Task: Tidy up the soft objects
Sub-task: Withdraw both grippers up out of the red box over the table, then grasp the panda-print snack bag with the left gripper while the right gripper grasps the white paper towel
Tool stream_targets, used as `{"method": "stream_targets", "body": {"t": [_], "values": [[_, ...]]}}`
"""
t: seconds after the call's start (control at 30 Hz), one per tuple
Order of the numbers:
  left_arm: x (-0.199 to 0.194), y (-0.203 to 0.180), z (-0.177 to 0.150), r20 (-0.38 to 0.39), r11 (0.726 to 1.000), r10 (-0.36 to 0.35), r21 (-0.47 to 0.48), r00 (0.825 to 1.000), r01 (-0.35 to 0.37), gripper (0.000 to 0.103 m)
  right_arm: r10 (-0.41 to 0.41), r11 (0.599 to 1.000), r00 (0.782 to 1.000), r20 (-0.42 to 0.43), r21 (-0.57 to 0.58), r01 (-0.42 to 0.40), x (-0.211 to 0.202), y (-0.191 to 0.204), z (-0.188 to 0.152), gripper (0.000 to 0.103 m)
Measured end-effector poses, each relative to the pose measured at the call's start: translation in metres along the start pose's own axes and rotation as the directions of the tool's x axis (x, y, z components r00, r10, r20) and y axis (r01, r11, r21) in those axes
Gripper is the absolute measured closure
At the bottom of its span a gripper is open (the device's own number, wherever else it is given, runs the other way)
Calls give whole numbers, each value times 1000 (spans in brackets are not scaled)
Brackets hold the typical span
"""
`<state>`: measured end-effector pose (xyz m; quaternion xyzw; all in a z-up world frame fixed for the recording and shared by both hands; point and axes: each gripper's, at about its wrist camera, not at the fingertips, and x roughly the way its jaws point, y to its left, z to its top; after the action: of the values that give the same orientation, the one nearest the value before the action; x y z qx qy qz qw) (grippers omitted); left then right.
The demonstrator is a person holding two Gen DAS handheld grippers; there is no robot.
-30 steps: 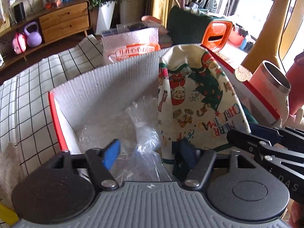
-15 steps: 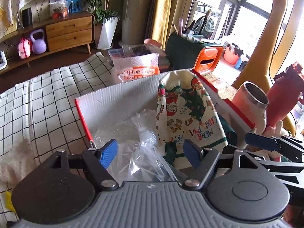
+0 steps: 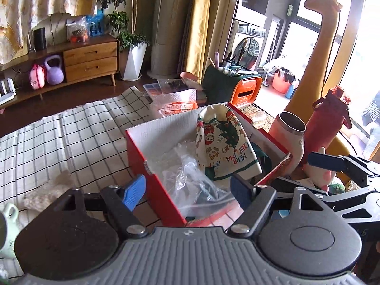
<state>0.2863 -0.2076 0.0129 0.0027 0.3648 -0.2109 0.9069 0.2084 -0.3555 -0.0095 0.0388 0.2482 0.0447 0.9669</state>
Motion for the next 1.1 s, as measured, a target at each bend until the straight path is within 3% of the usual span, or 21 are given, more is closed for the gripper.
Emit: {"method": "stream_targets", "body": {"t": [0.4,0.5,0.73,1.1], "values": [[-85,58,-31,63,998,23,-64,998,-19,16,106,994,994,-11,-23,-106,-26,61,-1,0],[-102,77,-44,76,996,36,-90,996,-29,0,128,991,992,-13,-22,-128,-28,74,-4,0],[-135,125,-71,95,986,63,-160,993,-48,0,175,984,984,-40,-32,-177,-24,107,-15,0],[-178,205,-113,126,946,205,-280,971,-163,0,233,953,966,-108,-172,-249,-12,172,-38,0]]}}
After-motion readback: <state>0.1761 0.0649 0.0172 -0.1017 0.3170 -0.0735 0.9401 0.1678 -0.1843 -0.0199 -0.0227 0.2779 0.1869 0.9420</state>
